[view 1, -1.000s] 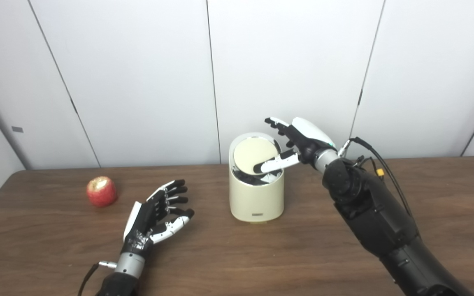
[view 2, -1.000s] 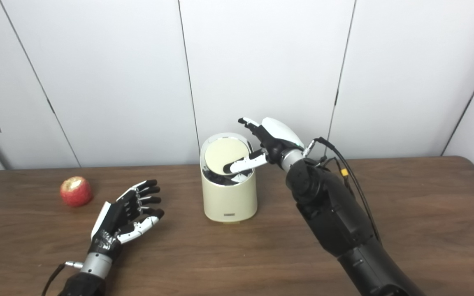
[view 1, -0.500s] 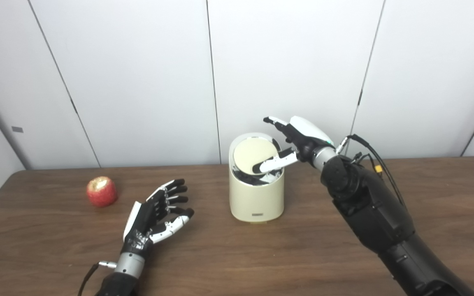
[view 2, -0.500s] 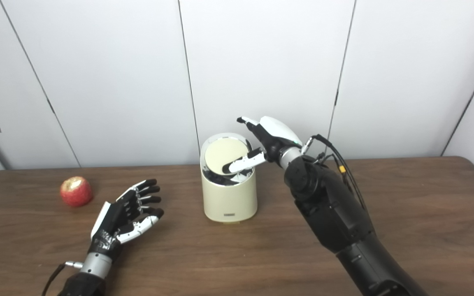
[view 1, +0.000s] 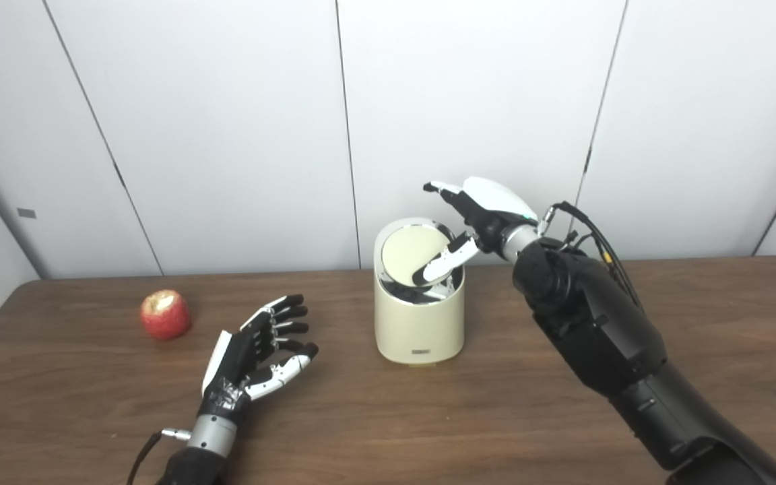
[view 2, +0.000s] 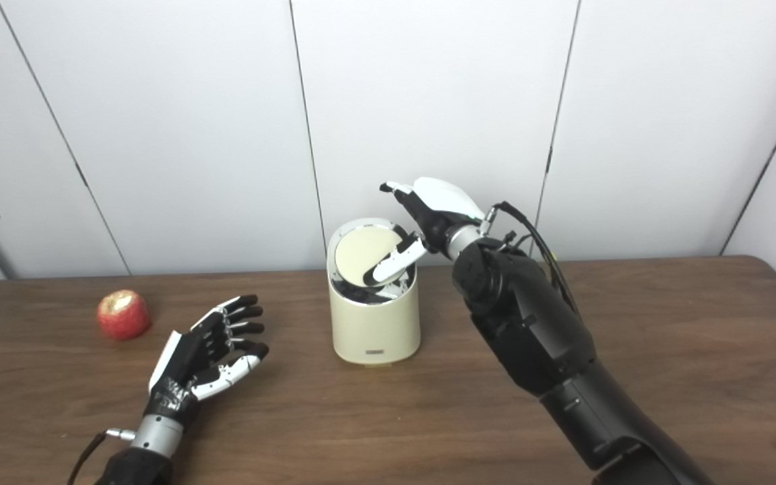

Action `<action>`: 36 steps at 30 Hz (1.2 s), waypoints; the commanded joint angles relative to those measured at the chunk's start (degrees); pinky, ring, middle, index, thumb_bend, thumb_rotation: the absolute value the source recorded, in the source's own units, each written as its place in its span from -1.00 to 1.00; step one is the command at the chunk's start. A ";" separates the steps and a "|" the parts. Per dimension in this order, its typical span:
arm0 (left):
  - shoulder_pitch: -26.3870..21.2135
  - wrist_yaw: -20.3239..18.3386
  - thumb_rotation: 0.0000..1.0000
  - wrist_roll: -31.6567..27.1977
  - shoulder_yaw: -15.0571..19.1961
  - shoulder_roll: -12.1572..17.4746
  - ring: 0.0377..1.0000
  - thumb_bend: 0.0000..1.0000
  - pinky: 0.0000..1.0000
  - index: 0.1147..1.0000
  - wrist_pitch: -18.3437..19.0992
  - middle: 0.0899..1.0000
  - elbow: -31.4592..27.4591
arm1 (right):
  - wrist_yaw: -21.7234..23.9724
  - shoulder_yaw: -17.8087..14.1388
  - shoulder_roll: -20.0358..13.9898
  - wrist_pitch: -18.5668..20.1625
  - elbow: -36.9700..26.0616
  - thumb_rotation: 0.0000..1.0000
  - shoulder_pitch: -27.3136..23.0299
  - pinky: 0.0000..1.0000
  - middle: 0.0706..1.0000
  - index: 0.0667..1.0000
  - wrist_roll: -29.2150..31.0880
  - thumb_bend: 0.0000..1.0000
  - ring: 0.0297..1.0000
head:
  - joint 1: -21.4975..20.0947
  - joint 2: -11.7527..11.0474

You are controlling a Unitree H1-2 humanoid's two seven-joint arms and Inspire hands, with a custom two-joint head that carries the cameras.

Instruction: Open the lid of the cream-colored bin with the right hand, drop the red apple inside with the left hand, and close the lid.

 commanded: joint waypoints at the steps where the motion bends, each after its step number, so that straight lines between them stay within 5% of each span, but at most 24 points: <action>1: 6.50 0.47 -0.84 -0.28 -1.31 -2.41 0.46 0.08 0.25 0.64 -0.43 0.56 4.10 | 2.12 -0.26 -0.90 0.79 0.34 -0.62 0.26 0.42 0.88 0.82 -3.48 0.67 0.75 | -0.14 0.12; 8: 6.59 0.28 -0.82 -0.20 -1.54 -2.17 0.47 0.08 0.25 0.64 -0.09 0.58 3.91 | 0.38 -3.00 -0.81 -0.06 -4.42 -0.38 1.46 0.49 0.87 0.82 -0.02 0.60 0.80 | -0.14 0.12; 12: 6.59 0.00 -0.81 -0.60 -1.47 -2.15 0.47 0.09 0.27 0.64 -0.02 0.58 3.87 | -3.55 -5.26 -0.34 -1.76 -7.16 -0.35 2.69 0.30 0.75 0.73 1.92 0.61 0.64 | -0.14 0.12; 18: 6.85 -0.01 -0.85 -1.14 -1.21 -2.25 0.48 0.09 0.29 0.64 0.78 0.59 3.19 | -6.44 -10.49 0.45 -3.31 -10.85 -0.39 5.27 0.33 0.74 0.72 8.35 0.52 0.62 | -0.33 0.28; 32: 6.72 -0.41 -0.85 -1.03 -1.34 -1.61 0.46 0.07 0.28 0.64 0.37 0.59 3.76 | -11.52 -15.75 0.78 -9.00 -18.55 -0.34 18.95 0.31 0.69 0.76 17.94 0.45 0.60 | -0.78 0.20; 36: 6.73 -0.50 -0.84 -1.23 -1.31 -1.57 0.46 0.08 0.26 0.64 0.01 0.58 4.03 | -13.22 -16.64 0.69 -13.79 -17.98 -0.37 22.11 0.36 0.70 0.79 21.34 0.45 0.62 | -0.60 0.14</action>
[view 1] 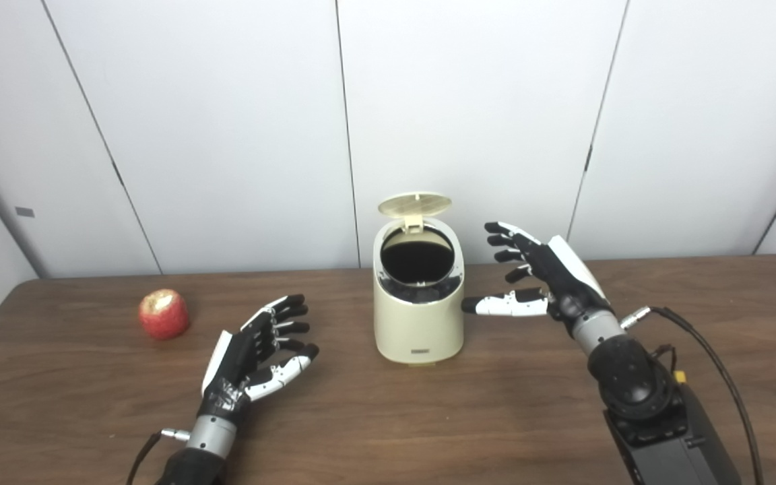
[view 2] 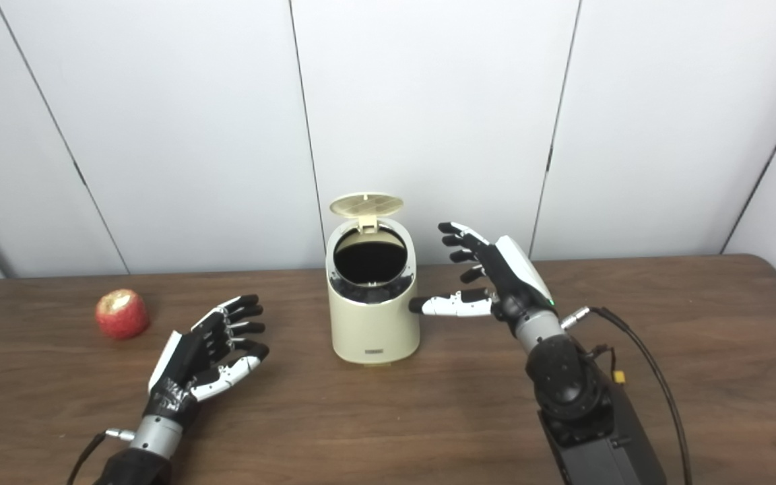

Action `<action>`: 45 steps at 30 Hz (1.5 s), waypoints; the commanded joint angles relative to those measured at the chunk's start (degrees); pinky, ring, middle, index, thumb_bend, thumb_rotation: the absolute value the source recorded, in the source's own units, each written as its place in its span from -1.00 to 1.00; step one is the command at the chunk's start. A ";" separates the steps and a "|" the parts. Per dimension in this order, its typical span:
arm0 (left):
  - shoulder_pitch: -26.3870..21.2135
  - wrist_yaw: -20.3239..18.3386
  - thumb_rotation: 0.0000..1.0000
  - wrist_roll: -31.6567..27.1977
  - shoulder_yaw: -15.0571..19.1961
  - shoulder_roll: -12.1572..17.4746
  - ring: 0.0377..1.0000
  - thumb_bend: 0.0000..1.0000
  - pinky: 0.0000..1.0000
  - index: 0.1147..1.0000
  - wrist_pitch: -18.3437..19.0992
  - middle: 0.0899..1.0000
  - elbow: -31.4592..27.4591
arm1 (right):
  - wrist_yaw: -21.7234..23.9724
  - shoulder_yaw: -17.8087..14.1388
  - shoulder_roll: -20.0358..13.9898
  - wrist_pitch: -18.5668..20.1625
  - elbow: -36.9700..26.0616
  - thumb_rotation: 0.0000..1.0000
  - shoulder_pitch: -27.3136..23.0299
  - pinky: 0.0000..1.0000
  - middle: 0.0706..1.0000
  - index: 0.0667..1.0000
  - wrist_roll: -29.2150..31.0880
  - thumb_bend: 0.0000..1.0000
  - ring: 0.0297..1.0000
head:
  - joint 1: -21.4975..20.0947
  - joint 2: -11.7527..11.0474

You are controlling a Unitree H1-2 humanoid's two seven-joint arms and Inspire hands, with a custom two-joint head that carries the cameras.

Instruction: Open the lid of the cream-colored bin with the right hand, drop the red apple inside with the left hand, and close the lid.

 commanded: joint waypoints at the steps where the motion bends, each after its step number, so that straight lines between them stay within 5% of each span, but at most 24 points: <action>1: 6.31 -0.03 -0.85 -0.74 -1.07 -1.99 0.46 0.07 0.26 0.64 -0.19 0.59 4.86 | -1.66 -1.42 0.04 -4.97 -2.02 -0.37 -0.58 0.40 0.71 0.80 2.75 0.46 0.64 | -0.05 0.08; 5: 6.31 0.04 -0.84 -0.67 -1.15 -2.01 0.45 0.08 0.26 0.63 -0.26 0.58 4.80 | -1.61 -1.62 -0.62 -7.44 -2.63 -0.32 1.95 0.48 0.73 0.79 4.31 0.47 0.68 | -0.05 0.19; 14: 6.17 0.09 -0.81 -0.99 -0.93 -2.08 0.46 0.08 0.23 0.64 -0.74 0.59 4.74 | -0.40 -0.47 -2.38 -6.57 -3.68 -0.29 5.24 0.45 0.77 0.80 3.28 0.59 0.68 | 0.88 -0.06; 20: 7.06 2.08 -0.78 0.23 -0.71 -2.57 0.49 0.16 0.25 0.59 5.11 0.58 -2.85 | 0.51 -0.65 -3.78 -7.14 -3.68 -0.43 5.93 0.46 0.81 0.82 4.18 0.55 0.72 | 7.30 -1.15; 31: 7.54 6.13 -0.47 9.22 0.10 0.73 0.37 0.32 0.27 0.55 8.69 0.49 -18.69 | 0.32 -1.56 -5.79 -8.88 -1.85 -0.61 7.08 0.51 0.82 0.86 5.62 0.54 0.73 | 17.43 -4.13; 39: 6.31 6.60 -0.64 9.75 2.41 3.13 0.46 0.43 0.33 0.56 11.56 0.53 -23.39 | 1.66 -2.09 -6.45 -6.02 -3.18 -0.77 7.07 0.59 0.85 0.88 6.77 0.50 0.77 | 21.24 -5.86; 45: 4.55 7.36 -0.64 10.96 4.02 5.14 0.50 0.46 0.37 0.58 13.21 0.54 -24.63 | 2.82 -2.58 -6.62 -4.64 -3.82 -0.71 6.81 0.54 0.85 0.88 8.04 0.48 0.77 | 24.01 -6.91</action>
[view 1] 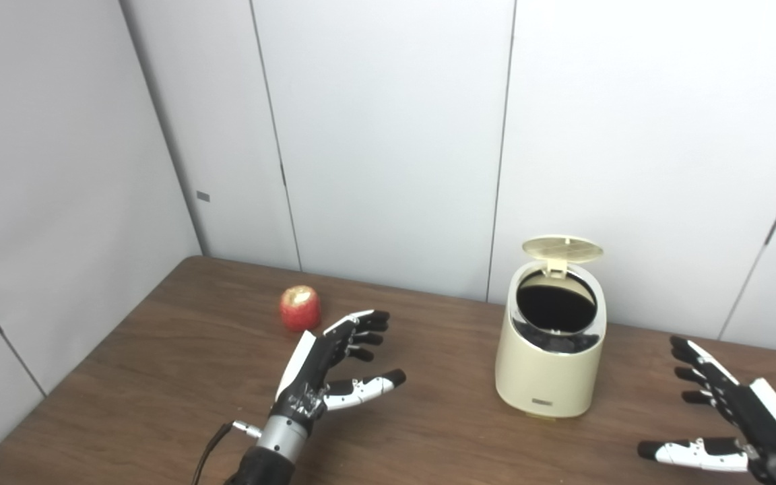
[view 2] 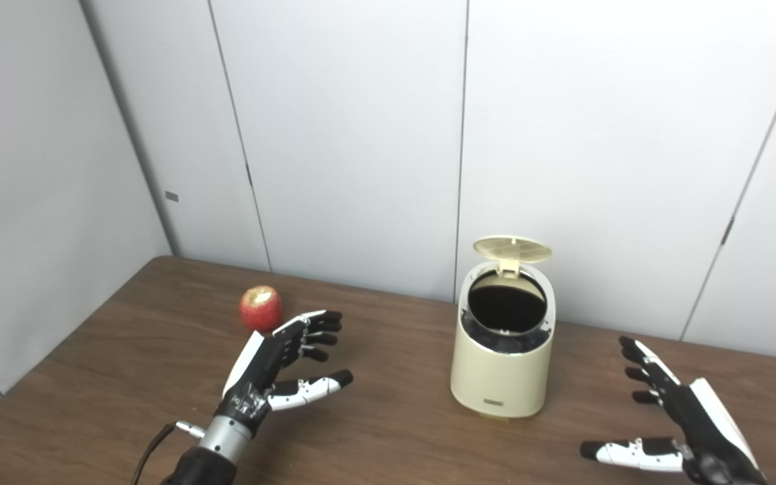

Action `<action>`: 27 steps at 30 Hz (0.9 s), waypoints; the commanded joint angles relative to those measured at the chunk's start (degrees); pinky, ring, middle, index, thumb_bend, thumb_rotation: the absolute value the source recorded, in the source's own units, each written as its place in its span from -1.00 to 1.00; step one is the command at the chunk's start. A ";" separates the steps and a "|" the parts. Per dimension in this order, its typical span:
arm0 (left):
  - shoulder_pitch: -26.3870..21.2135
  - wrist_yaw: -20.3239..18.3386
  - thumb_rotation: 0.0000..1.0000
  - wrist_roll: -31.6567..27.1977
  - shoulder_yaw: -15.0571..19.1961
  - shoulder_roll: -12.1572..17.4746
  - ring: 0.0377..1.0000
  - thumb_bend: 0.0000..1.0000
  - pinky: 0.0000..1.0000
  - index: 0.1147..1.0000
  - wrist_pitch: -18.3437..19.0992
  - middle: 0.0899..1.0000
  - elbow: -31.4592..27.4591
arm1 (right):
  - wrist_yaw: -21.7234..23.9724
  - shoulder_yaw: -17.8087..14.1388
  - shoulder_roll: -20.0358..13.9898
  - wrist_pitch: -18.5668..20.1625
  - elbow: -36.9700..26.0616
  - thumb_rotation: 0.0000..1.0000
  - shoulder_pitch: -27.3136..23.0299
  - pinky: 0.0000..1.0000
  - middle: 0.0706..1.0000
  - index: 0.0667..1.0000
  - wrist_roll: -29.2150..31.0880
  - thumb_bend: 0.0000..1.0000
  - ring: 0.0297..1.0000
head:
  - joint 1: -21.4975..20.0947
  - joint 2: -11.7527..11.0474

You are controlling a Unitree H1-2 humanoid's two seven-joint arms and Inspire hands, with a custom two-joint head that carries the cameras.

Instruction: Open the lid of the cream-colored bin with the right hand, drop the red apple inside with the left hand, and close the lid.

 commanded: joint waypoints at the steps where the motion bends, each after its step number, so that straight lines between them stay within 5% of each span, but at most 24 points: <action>1: -2.55 1.40 -0.67 0.99 0.87 1.66 0.52 0.45 0.40 0.59 -0.32 0.55 -2.22 | -0.03 -1.00 -0.62 -0.43 -2.44 -0.68 -1.88 0.52 0.85 0.87 1.03 0.50 0.76 | 0.06 -0.08; 10: -5.87 3.09 -0.78 2.12 2.96 4.21 0.51 0.43 0.27 0.58 0.80 0.55 -0.88 | 0.16 -0.47 -0.54 -0.18 -2.65 -0.65 -2.01 0.37 0.79 0.82 1.46 0.51 0.67 | 1.64 -0.57; 23: -11.20 7.91 -0.75 3.41 5.07 7.63 0.57 0.50 0.44 0.53 -3.07 0.56 7.13 | 0.42 0.19 -0.68 -0.29 -1.97 -0.70 -2.01 0.39 0.82 0.83 1.43 0.49 0.72 | 1.99 0.00; 27: -12.35 8.70 -0.92 4.05 5.52 8.19 0.64 0.48 0.43 0.51 -1.79 0.63 7.25 | 0.76 0.09 -0.83 0.08 -2.04 -0.71 -1.91 0.35 0.83 0.83 1.77 0.49 0.71 | 2.28 0.11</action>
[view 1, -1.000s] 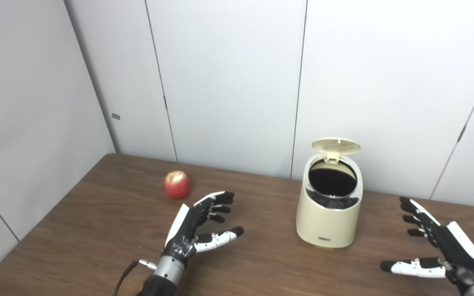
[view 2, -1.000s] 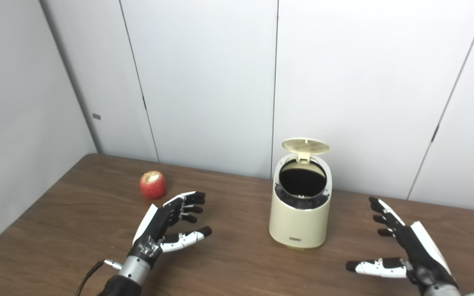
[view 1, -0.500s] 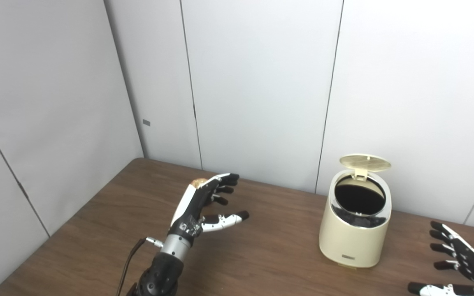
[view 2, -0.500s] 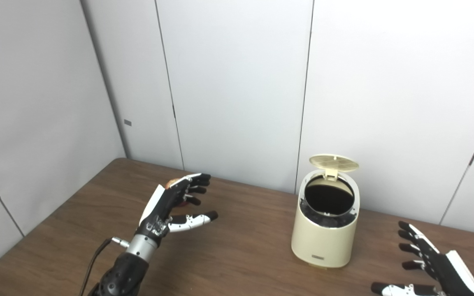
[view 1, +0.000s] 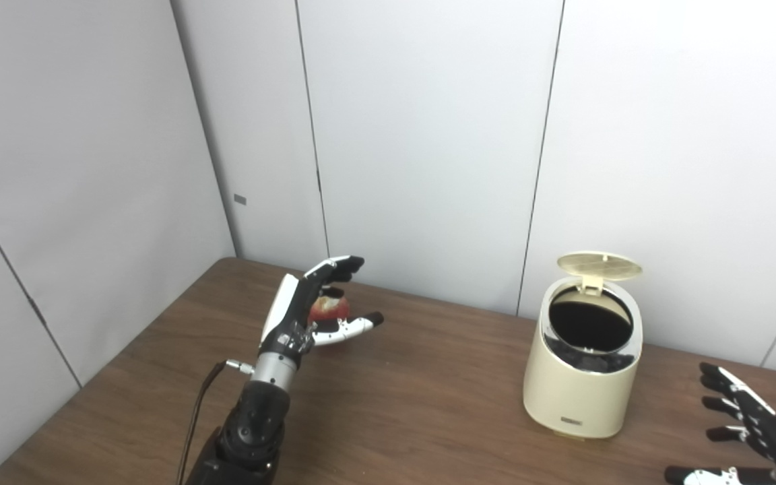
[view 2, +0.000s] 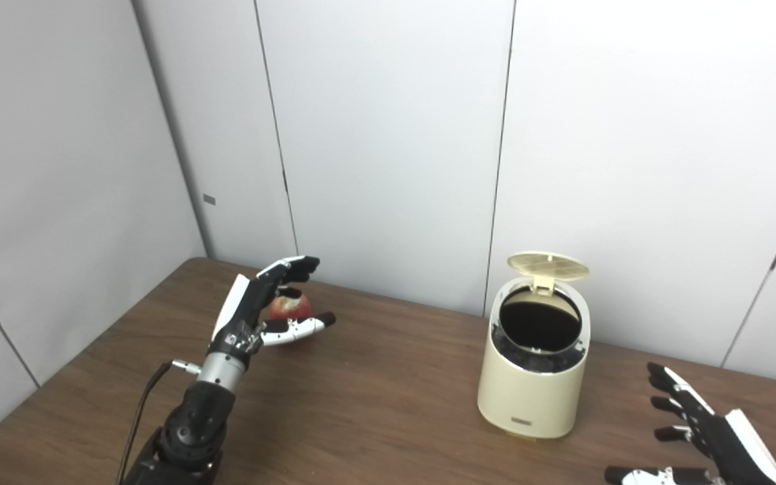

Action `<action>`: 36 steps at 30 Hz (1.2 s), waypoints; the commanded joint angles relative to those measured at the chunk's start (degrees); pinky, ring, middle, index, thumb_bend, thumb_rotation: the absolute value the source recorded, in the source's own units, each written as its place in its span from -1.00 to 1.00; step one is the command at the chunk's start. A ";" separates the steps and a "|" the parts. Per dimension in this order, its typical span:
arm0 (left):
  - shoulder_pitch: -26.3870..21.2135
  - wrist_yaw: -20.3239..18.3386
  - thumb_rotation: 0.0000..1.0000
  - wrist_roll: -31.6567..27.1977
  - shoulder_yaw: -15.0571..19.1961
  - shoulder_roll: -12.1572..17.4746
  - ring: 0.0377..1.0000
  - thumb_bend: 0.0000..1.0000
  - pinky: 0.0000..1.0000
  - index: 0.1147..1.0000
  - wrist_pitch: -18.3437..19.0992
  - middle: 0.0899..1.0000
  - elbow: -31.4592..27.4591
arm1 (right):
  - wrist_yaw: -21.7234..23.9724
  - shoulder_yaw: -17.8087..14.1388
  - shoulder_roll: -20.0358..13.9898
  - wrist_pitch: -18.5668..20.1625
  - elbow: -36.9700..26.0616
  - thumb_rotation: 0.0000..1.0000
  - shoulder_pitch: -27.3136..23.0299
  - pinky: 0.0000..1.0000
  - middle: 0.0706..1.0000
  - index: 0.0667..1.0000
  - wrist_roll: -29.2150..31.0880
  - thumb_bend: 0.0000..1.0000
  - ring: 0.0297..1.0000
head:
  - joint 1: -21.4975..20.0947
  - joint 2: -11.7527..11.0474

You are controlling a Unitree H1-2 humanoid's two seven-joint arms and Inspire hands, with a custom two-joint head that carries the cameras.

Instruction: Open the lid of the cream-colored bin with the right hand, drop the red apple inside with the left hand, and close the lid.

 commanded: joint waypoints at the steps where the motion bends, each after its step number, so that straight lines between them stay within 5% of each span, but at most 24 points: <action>1: -3.21 1.12 -0.91 0.46 0.68 1.93 0.65 0.48 0.42 0.51 -0.71 0.65 -1.39 | 0.31 -0.53 -0.84 -0.30 -1.52 -0.70 -1.84 0.34 0.83 0.83 0.58 0.49 0.70 | -0.01 -0.06; 8: -4.96 3.17 -0.83 1.58 0.86 3.63 0.67 0.59 0.42 0.51 -3.32 0.66 1.30 | 0.54 -0.33 -1.29 -0.18 -1.44 -0.67 -2.11 0.26 0.81 0.82 -0.02 0.51 0.68 | 0.17 0.35; 14: -5.77 3.51 -0.90 1.40 1.29 4.58 0.74 0.61 0.30 0.56 -1.45 0.73 2.15 | 0.89 -0.34 -1.40 0.86 -2.12 -0.66 -2.13 0.27 0.79 0.82 0.04 0.51 0.67 | 0.17 0.54; 21: -6.13 4.04 -0.72 5.84 0.10 6.55 0.85 0.70 0.73 0.67 2.18 0.82 3.47 | 0.88 -0.31 -1.89 0.31 -2.27 -0.59 -2.07 0.24 0.80 0.82 -0.75 0.51 0.67 | 0.12 0.79; 26: -6.50 5.51 -0.62 7.57 -0.23 6.68 0.90 0.89 0.68 0.78 3.31 0.89 5.44 | 1.17 -0.54 -2.24 1.12 -3.00 -0.55 -1.87 0.25 0.78 0.82 -0.96 0.52 0.66 | -0.11 1.10; 36: -7.27 8.57 -0.63 9.41 -1.25 7.27 0.99 0.92 0.82 0.86 2.61 0.93 9.68 | 1.25 -1.09 -3.09 1.35 -3.03 -0.43 -1.58 0.17 0.78 0.80 -0.55 0.57 0.63 | -0.19 1.55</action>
